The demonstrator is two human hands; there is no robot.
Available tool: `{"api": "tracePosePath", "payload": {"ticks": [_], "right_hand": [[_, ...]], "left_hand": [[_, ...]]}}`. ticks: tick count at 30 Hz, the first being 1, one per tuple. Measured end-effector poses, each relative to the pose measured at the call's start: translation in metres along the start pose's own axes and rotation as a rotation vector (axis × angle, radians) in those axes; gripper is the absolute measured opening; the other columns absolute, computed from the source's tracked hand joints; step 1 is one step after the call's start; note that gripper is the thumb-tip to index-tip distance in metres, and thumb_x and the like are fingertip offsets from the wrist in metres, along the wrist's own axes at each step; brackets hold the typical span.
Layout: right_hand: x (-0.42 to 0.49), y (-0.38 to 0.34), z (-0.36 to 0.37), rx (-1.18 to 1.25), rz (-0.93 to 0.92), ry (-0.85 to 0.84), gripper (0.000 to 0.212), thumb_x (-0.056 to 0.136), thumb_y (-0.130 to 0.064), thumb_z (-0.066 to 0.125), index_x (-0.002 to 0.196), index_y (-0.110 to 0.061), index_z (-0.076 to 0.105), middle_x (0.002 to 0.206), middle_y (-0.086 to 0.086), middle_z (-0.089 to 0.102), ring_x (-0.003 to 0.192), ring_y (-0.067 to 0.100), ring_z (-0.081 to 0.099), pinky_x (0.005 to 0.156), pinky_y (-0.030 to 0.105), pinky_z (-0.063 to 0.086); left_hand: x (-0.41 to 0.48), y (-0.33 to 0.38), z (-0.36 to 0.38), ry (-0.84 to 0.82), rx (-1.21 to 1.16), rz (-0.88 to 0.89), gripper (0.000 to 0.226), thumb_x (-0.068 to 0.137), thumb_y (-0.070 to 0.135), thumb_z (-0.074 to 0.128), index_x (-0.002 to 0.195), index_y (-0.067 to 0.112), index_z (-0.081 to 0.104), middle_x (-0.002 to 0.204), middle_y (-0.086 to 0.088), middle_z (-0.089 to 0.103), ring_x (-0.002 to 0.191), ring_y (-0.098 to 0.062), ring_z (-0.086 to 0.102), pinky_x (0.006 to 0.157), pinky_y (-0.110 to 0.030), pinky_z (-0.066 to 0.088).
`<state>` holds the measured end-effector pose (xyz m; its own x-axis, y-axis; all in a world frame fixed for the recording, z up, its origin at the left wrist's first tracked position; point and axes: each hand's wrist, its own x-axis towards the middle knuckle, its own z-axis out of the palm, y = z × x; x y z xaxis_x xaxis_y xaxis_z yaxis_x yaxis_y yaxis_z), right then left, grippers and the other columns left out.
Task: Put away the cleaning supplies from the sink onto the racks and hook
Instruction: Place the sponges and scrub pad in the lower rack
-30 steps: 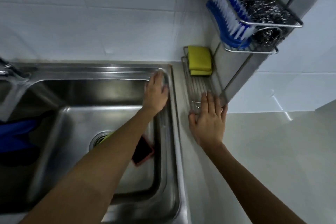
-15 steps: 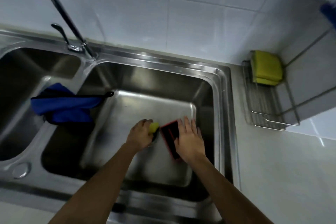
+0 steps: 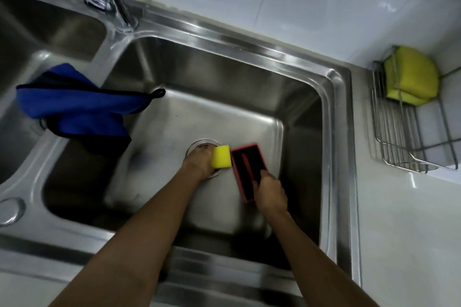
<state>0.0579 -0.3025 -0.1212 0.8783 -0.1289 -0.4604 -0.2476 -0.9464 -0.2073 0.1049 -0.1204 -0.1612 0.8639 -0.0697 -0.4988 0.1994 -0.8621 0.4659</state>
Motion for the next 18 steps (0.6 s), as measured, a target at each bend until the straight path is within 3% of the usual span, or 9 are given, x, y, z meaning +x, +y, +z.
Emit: {"api": "tracePosePath", "payload": {"ticks": [3, 7, 12, 15, 18], "right_hand": [[-0.004, 0.0, -0.003, 0.062, 0.024, 0.036, 0.037, 0.094, -0.03, 0.048, 0.128, -0.015, 0.05, 0.122, 0.017, 0.062, 0.11, 0.038, 0.059, 0.087, 0.041, 0.05], [-0.008, -0.006, -0.02, 0.147, 0.015, 0.107, 0.042, 0.094, -0.034, 0.047, 0.132, -0.019, 0.048, 0.115, 0.02, 0.065, 0.105, 0.04, 0.061, 0.087, 0.042, 0.052], [-0.014, -0.015, -0.065, 0.273, -0.067, 0.256, 0.051, 0.091, -0.041, 0.049, 0.14, -0.03, 0.042, 0.106, 0.019, 0.07, 0.099, 0.038, 0.064, 0.084, 0.041, 0.053], [-0.017, -0.014, -0.105, 0.44, -0.114, 0.41, 0.049, 0.088, -0.037, 0.057, 0.136, -0.028, 0.049, 0.105, 0.018, 0.072, 0.095, 0.035, 0.067, 0.081, 0.037, 0.051], [-0.024, 0.004, -0.149, 0.614, -0.124, 0.558, 0.043, 0.088, -0.032, 0.059, 0.131, -0.027, 0.056, 0.107, 0.014, 0.073, 0.093, 0.029, 0.069, 0.078, 0.03, 0.05]], "left_hand": [[-0.007, 0.001, -0.001, 0.105, 0.132, -0.077, 0.063, 0.075, 0.049, 0.065, 0.132, 0.027, 0.048, 0.133, -0.005, 0.058, 0.124, -0.028, 0.053, 0.099, -0.038, 0.046], [-0.023, 0.011, -0.01, 0.316, 0.289, -0.067, 0.064, 0.075, 0.05, 0.056, 0.132, 0.022, 0.048, 0.125, -0.007, 0.06, 0.117, -0.031, 0.049, 0.096, -0.037, 0.035], [-0.036, 0.052, -0.05, 0.397, -0.195, -0.036, 0.076, 0.081, 0.036, 0.063, 0.147, 0.024, 0.028, 0.124, -0.017, 0.043, 0.109, -0.042, 0.054, 0.094, -0.043, 0.045], [-0.044, 0.087, -0.073, 0.5, -0.346, -0.005, 0.077, 0.083, 0.035, 0.064, 0.149, 0.027, 0.023, 0.126, -0.017, 0.041, 0.109, -0.041, 0.054, 0.093, -0.042, 0.046], [-0.051, 0.126, -0.091, 0.518, -0.457, 0.05, 0.075, 0.085, 0.029, 0.065, 0.147, 0.018, 0.024, 0.134, -0.018, 0.043, 0.12, -0.038, 0.049, 0.096, -0.042, 0.043]]}}
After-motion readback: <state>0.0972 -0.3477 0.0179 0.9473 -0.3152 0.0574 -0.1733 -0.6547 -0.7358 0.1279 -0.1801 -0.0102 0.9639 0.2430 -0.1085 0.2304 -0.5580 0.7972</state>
